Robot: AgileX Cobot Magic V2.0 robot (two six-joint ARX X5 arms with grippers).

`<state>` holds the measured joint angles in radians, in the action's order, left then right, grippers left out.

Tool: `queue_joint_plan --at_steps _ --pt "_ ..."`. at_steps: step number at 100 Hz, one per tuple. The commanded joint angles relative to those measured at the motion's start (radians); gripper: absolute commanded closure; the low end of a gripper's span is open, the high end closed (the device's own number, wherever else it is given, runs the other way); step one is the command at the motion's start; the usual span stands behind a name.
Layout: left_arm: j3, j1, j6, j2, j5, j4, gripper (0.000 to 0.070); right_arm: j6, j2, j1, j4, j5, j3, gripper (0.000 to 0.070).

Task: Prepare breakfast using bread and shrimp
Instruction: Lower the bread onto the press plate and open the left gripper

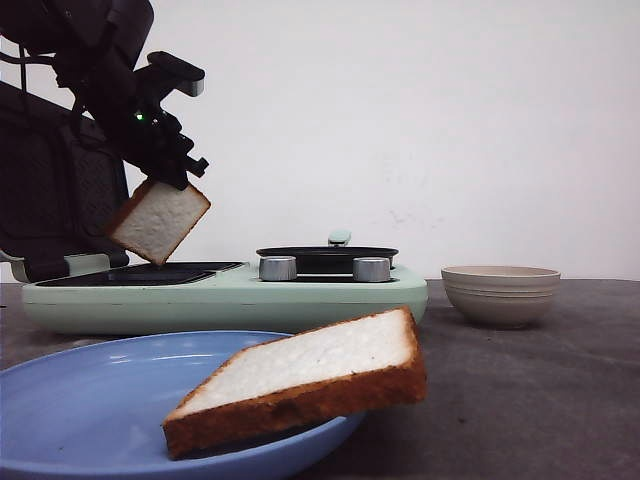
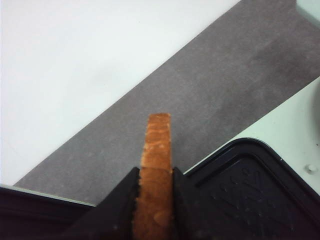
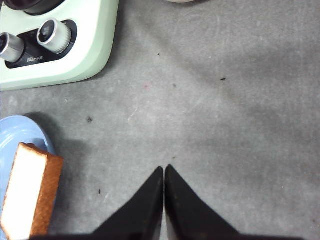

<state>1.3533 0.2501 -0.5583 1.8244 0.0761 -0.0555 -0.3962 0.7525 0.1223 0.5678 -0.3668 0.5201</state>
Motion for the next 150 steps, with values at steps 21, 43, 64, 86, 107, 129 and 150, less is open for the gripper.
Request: queue_joint_plan --at_steps 21,43,64,86,107,129,150 --pt "0.027 0.005 -0.005 0.039 0.002 0.032 0.0689 0.011 0.003 0.0 -0.005 0.0 0.015 0.07" --pt "0.027 0.005 0.002 0.039 -0.021 0.07 0.0643 0.011 0.003 0.0 -0.005 0.0 0.015 0.07" --pt "0.027 0.006 0.027 0.039 -0.101 0.118 0.0455 0.011 0.003 0.0 -0.005 0.0 0.015 0.07" --pt "0.027 0.006 0.138 0.039 -0.166 0.119 0.0454 0.012 0.003 0.0 -0.005 0.0 0.015 0.07" --pt "0.027 0.01 0.187 0.039 -0.218 0.109 0.0408 0.012 0.003 0.0 -0.005 0.0 0.015 0.07" --pt "0.027 0.018 0.227 0.039 -0.233 0.085 0.0382 0.012 0.003 0.0 -0.005 0.001 0.015 0.07" --pt "0.032 0.018 0.317 0.026 -0.234 0.086 0.0383 0.013 0.003 0.0 -0.005 0.001 0.015 0.07"
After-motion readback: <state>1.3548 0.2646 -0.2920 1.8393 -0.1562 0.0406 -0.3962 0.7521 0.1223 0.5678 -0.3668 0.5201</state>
